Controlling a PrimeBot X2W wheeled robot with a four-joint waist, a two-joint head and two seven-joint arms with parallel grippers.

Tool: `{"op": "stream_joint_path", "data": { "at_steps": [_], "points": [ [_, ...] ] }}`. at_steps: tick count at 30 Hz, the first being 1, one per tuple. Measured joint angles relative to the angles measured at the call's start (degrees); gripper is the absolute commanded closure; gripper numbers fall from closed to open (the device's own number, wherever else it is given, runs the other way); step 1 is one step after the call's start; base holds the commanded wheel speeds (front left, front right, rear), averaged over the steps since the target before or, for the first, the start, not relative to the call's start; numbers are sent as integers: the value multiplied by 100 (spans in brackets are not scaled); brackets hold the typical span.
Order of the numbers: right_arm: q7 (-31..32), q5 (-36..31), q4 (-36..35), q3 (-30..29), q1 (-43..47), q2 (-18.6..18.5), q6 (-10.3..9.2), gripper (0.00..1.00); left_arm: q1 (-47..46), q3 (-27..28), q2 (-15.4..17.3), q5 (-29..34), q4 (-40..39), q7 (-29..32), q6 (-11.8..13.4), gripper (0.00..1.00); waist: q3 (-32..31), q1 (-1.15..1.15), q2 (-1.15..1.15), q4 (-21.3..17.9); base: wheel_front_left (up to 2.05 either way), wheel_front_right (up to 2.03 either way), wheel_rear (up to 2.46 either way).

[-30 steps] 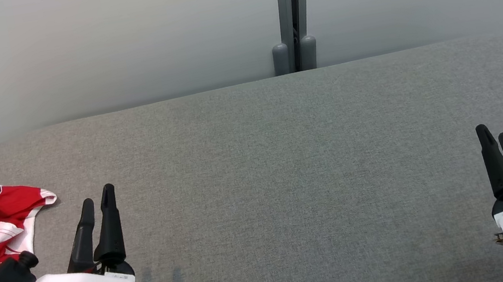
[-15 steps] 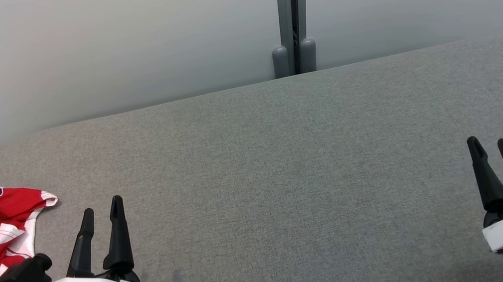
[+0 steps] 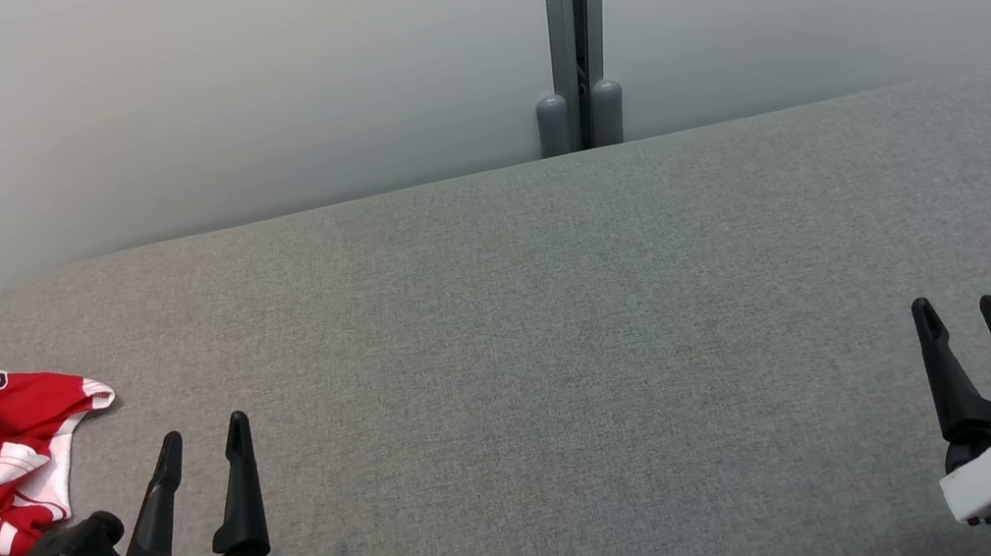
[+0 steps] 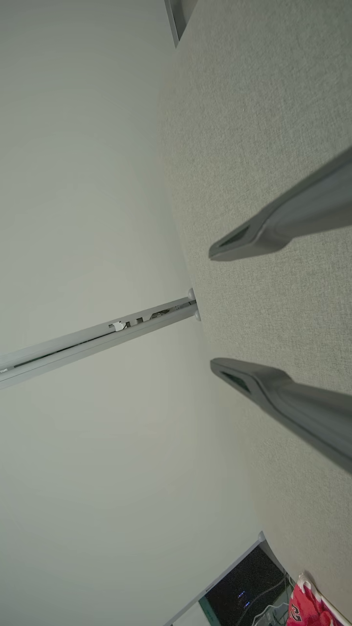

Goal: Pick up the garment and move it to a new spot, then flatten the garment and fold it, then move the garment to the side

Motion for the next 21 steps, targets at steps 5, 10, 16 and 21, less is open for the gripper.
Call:
{"op": "stream_joint_path", "data": {
  "at_steps": [5, 10, 16, 21],
  "points": [
    [-63, -316, 85, -5, 7, 32, 4, 0, 13, -33, 34, 281, 93, -57, 45, 0, -16, 0, 0, 1, 0, 0, 0],
    [-121, -631, 121, -4, 20, 49, 5, 0, 16, -75, 75, 547, 185, -146, 94, 0, -35, 0, 0, 7, 0, 0, 0],
    [-213, -962, 160, 2, 28, 81, 5, 0, 16, -152, 113, 844, 293, -209, 120, 0, -53, 0, 0, 22, 0, 0, 0],
    [-263, -1217, 193, -9, 46, 108, 5, 0, 15, -200, 132, 1089, 389, -275, 171, 0, -55, 0, 0, 22, 0, 0, 0]
  ]
}}
